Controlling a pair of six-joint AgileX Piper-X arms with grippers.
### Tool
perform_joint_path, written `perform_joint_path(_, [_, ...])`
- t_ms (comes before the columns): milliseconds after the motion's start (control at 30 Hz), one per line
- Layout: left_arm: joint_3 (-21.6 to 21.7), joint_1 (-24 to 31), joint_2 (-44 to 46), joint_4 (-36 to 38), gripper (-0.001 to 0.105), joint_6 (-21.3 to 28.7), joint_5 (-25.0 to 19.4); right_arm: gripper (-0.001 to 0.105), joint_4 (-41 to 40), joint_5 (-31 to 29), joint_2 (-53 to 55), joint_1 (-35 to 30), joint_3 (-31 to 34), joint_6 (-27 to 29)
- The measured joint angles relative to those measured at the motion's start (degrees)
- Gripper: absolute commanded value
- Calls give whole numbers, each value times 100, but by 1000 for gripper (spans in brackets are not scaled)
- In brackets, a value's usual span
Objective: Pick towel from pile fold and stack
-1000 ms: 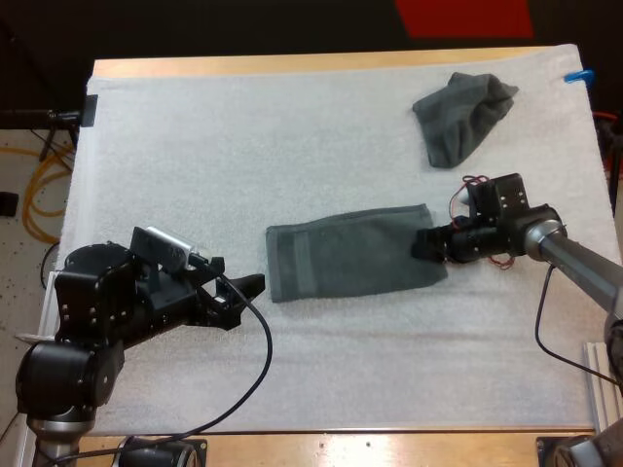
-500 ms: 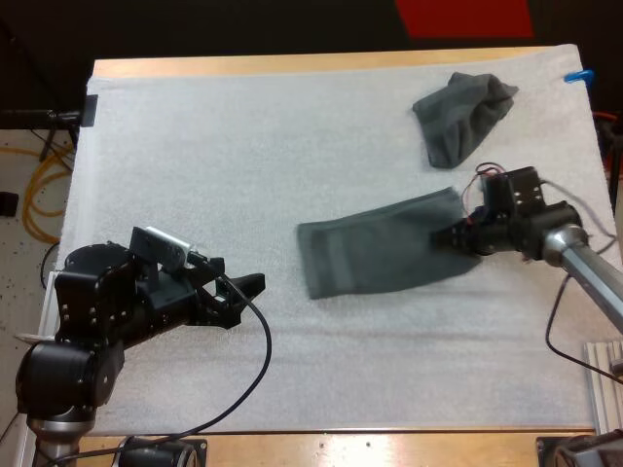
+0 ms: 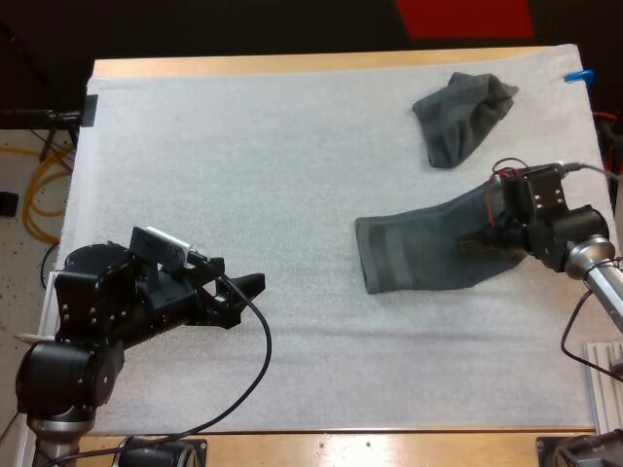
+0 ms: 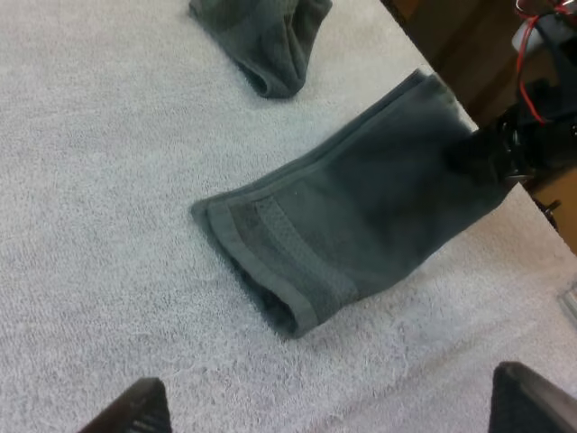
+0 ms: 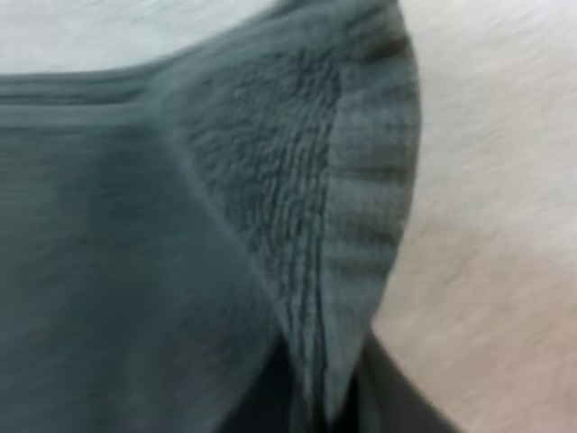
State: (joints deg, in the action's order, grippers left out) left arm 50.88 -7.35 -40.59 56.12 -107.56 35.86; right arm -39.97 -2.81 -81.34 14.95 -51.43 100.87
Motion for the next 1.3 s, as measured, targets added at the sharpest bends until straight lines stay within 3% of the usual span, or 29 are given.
perform_joint_path(33, [0,0,0,0,69,0,0,0,36,490,-47,18,0,-465])
perform_joint_path(100, [0,0,0,0,69,0,0,0,132,988,-153,85,0,-843])
perform_joint_path(300, [0,0,0,0,69,0,0,0,612,1922,-592,576,0,-1778])
perform_joint_path(533, [0,0,0,0,69,0,98,0,1280,2134,-1093,1060,0,-2542])
perform_joint_path(700, [0,0,0,0,69,0,125,1,1497,2134,-1194,1099,0,-2627])
perform_joint_path(733, [0,0,0,0,69,0,125,4,1497,2151,-1194,1099,0,-2627])
perform_joint_path(800, [0,0,0,0,69,0,125,20,1541,2195,-1194,1099,0,-2627])
perform_joint_path(900, [0,0,0,0,69,0,125,75,1891,2811,-1194,1099,-4,-2636])
perform_joint_path(933, [0,0,0,0,69,0,125,82,1947,2984,-1194,1099,-25,-2636])
perform_joint_path(1000, [0,0,0,0,69,0,125,81,1977,3218,-1194,1099,-75,-2636])
perform_joint_path(1167, [0,0,0,0,69,0,125,67,2006,3592,-1163,1099,-197,-2636])
perform_joint_path(1300, [0,0,0,0,69,0,125,67,1905,3630,-834,1099,-197,-2521])
